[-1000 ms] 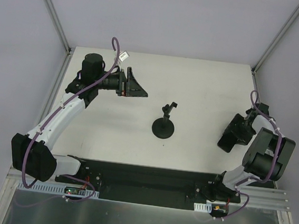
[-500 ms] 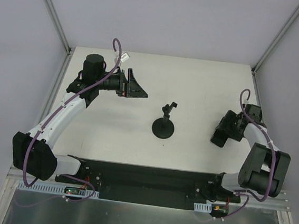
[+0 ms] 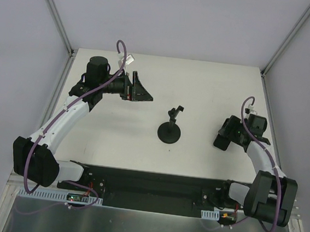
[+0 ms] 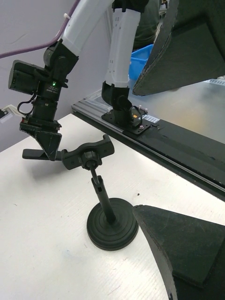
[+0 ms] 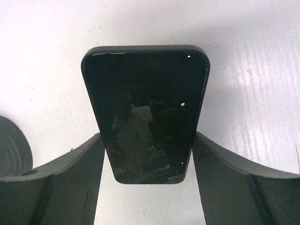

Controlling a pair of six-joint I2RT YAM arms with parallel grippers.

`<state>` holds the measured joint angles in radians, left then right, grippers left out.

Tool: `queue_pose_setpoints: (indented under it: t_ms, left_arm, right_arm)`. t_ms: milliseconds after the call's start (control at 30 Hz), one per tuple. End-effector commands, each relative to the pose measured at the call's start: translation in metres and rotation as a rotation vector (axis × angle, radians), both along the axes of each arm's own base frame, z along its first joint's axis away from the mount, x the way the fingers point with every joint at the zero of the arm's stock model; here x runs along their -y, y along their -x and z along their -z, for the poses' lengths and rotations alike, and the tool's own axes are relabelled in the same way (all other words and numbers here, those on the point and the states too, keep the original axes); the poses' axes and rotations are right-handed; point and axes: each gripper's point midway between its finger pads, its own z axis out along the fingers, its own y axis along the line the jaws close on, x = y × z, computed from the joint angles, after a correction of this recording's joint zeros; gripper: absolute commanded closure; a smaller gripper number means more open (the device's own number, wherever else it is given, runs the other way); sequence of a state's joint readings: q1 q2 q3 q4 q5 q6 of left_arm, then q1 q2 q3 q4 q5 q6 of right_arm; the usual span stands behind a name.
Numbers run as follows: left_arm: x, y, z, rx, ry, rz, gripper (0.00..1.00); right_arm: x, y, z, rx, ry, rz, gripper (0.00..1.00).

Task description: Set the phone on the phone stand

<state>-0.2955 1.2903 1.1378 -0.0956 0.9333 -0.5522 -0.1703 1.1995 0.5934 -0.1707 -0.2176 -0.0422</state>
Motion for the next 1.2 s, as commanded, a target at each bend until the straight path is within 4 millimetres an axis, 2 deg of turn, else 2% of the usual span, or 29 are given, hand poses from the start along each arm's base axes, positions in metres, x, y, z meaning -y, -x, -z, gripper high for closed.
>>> queue_pose_setpoints:
  t_ms: [0,33,67,200,267,333,433,467,500,533,567,600,633,700,733,800,833,867,900,933,967,1000,1033,1067,1167]
  left_arm:
    - [0.004,0.001,-0.015,0.07,0.013,0.037,0.01]
    - [0.005,0.001,-0.018,0.068,0.018,0.043,0.01]
    - [0.006,0.001,-0.024,0.072,0.023,0.043,0.01]
    - [0.009,0.001,-0.038,0.059,0.034,0.014,0.07]
    - [0.014,0.007,-0.049,0.082,0.039,0.024,0.07]
    - [0.018,0.007,-0.05,0.083,0.023,0.004,0.07]
    - [0.032,0.012,-0.053,0.09,-0.001,0.003,0.08]
    - [0.037,0.01,-0.058,0.106,-0.007,0.0,0.1]
    - [0.049,0.019,-0.058,0.135,-0.031,0.03,0.15]
    - [0.048,0.01,-0.045,0.131,-0.123,-0.053,0.18]
    - [0.052,0.006,-0.053,0.211,-0.167,-0.068,0.19]
    - [0.063,0.013,-0.051,0.229,-0.205,-0.065,0.19]
    - [0.063,0.008,-0.048,0.221,-0.239,-0.097,0.19]
    - [0.073,0.003,-0.053,0.183,-0.232,-0.107,0.2]
    - [0.081,0.007,-0.055,0.177,-0.227,-0.09,0.21]
    - [0.095,0.004,-0.059,0.174,-0.229,-0.087,0.21]
    - [0.108,0.012,-0.069,0.197,-0.217,-0.064,0.21]
    - [0.116,0.009,-0.062,0.197,-0.239,-0.064,0.2]
    - [0.124,0.011,-0.062,0.201,-0.243,-0.055,0.17]
    - [0.131,0.011,-0.072,0.215,-0.23,-0.055,0.15]
    - [0.143,0.013,-0.064,0.201,-0.242,-0.034,0.13]
    - [0.148,0.011,-0.064,0.204,-0.248,-0.039,0.09]
    - [0.153,0.011,-0.072,0.215,-0.235,-0.041,0.08]
    - [0.162,0.011,-0.065,0.208,-0.249,-0.035,0.08]
    - [0.171,0.005,-0.067,0.217,-0.256,-0.056,0.12]
  right_arm:
    - [-0.014,-0.023,-0.044,0.223,-0.009,-0.036,0.99]
    - [-0.017,-0.022,-0.046,0.24,-0.015,-0.041,0.99]
    - [-0.02,-0.025,-0.057,0.287,-0.014,-0.055,0.99]
    - [-0.033,-0.023,-0.08,0.354,-0.02,-0.1,0.99]
    - [-0.04,-0.023,-0.095,0.387,-0.014,-0.133,0.99]
    - [-0.048,-0.022,-0.104,0.407,-0.021,-0.166,0.99]
    - [-0.065,-0.02,-0.126,0.472,-0.034,-0.236,0.99]
    - [-0.077,-0.018,-0.135,0.505,-0.037,-0.278,0.99]
    - [-0.083,-0.018,-0.144,0.53,-0.042,-0.306,0.99]
    - [-0.088,-0.018,-0.151,0.546,-0.05,-0.328,0.99]
    - [-0.095,-0.017,-0.157,0.558,-0.06,-0.353,0.99]
    - [-0.102,-0.016,-0.166,0.578,-0.069,-0.385,0.99]
    - [-0.107,-0.016,-0.181,0.611,-0.069,-0.412,0.99]
    - [-0.12,-0.011,-0.196,0.635,-0.074,-0.48,0.99]
    - [-0.124,-0.01,-0.212,0.678,-0.054,-0.513,0.99]
    - [-0.135,-0.002,-0.222,0.706,-0.037,-0.576,0.99]
    - [-0.137,0.001,-0.229,0.723,-0.028,-0.595,0.99]
    - [-0.143,0.007,-0.238,0.744,-0.018,-0.633,0.99]
    - [-0.145,0.009,-0.242,0.751,-0.019,-0.646,0.99]
    - [-0.148,0.012,-0.246,0.753,-0.026,-0.66,0.99]
    - [-0.152,0.017,-0.253,0.753,-0.045,-0.675,0.99]
    - [-0.154,0.019,-0.254,0.747,-0.059,-0.677,0.99]
    - [-0.157,0.024,-0.258,0.755,-0.074,-0.683,0.99]
    - [-0.161,0.027,-0.259,0.753,-0.097,-0.691,0.99]
    - [-0.168,0.037,-0.262,0.765,-0.117,-0.719,0.99]
